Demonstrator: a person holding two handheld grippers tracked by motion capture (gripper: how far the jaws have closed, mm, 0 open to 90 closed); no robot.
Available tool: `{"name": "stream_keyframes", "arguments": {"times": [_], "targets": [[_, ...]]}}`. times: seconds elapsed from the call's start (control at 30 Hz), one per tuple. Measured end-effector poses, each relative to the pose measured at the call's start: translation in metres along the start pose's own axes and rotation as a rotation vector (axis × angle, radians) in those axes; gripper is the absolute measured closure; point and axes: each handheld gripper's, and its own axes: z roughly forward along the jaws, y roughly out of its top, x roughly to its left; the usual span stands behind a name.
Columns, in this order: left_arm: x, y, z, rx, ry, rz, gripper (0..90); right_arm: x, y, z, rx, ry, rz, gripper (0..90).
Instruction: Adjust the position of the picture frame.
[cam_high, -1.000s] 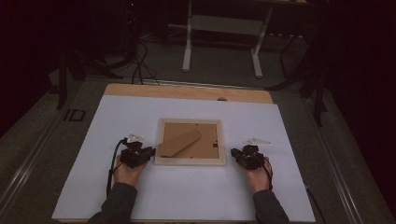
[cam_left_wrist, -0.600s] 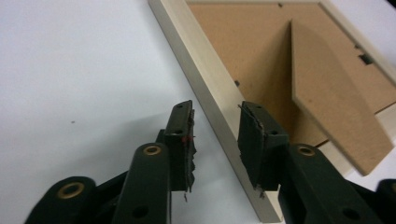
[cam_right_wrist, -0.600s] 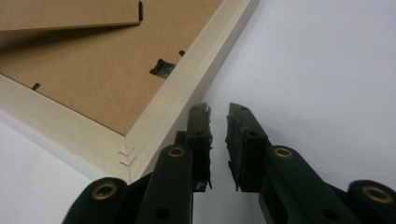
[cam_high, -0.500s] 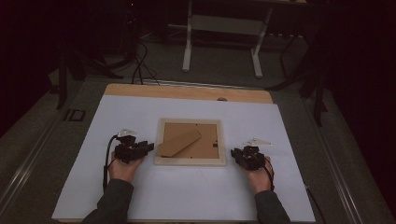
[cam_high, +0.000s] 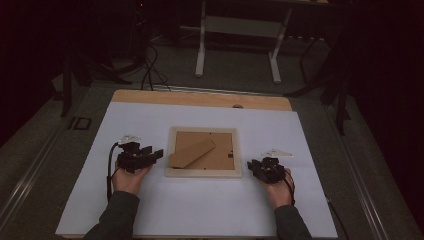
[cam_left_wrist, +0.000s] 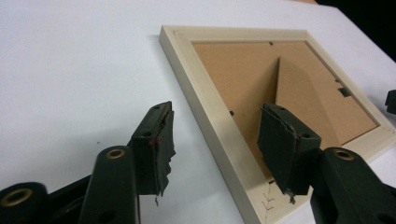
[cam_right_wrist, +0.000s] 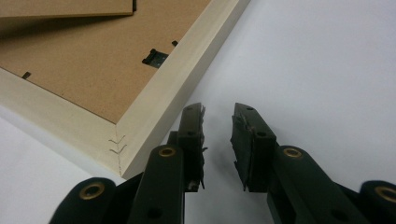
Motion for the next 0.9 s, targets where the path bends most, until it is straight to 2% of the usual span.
{"name": "stream_keyframes", "arguments": {"times": [0.07, 0.1, 0.17, 0.27, 0.3, 0.53, 0.9], "targets": [[-0.001, 0.0, -0.001, -0.009, -0.001, 0.006, 46.0, 0.0, 0.0, -0.001, -0.001, 0.0, -0.003, 72.9], [-0.003, 0.001, -0.003, -0.033, 0.001, 0.034, 46.6, 0.0, -0.001, 0.0, 0.0, 0.0, -0.005, 72.8], [-0.005, 0.003, -0.005, -0.047, 0.0, 0.05, 46.6, 0.0, -0.002, 0.0, 0.006, 0.0, -0.004, 72.7], [-0.007, 0.005, -0.007, -0.056, -0.001, 0.059, 46.7, -0.001, -0.002, 0.001, 0.007, 0.001, -0.007, 72.6], [-0.008, 0.008, -0.008, -0.059, -0.013, 0.065, 47.1, -0.001, -0.002, 0.0, 0.007, 0.001, -0.007, 72.4], [-0.014, 0.015, -0.01, -0.049, -0.054, 0.086, 51.0, -0.003, -0.003, 0.001, 0.01, -0.002, -0.002, 71.0], [-0.025, 0.027, -0.008, -0.023, -0.1, 0.115, 51.4, -0.003, -0.001, -0.001, -0.001, 0.002, -0.001, 70.1]]}}
